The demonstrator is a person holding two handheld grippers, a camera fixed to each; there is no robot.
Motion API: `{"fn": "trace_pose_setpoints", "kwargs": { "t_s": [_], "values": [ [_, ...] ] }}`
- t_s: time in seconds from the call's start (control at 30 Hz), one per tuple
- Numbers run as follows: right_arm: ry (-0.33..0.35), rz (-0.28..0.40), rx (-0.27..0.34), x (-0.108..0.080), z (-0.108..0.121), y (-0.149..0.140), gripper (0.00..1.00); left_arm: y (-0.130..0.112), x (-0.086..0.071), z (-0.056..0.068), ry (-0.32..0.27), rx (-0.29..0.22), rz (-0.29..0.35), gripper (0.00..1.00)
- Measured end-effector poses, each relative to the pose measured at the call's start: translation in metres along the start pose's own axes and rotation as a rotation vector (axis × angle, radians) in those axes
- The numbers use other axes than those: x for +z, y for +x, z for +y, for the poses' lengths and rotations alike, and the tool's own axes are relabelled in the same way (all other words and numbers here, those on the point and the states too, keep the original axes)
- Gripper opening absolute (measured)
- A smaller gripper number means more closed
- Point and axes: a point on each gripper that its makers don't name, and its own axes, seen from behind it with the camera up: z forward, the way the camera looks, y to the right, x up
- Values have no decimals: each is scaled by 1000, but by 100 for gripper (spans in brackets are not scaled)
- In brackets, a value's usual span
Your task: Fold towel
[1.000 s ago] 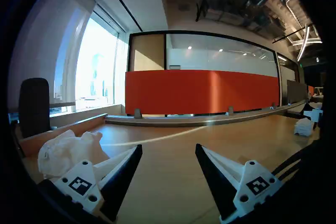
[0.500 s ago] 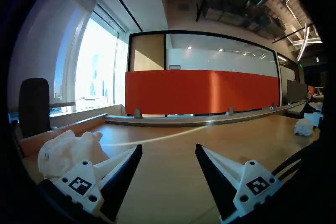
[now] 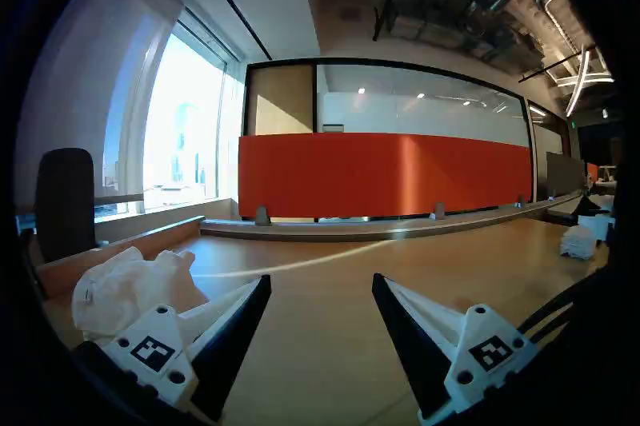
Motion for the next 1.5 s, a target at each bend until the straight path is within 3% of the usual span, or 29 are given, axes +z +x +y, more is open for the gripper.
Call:
{"fn": "trace_pose_setpoints", "kwargs": {
  "t_s": [1.5],
  "values": [
    [0, -1, 1, 0, -1, -1, 100, 4, -2, 0, 0, 0, -1, 94]
  ]
}}
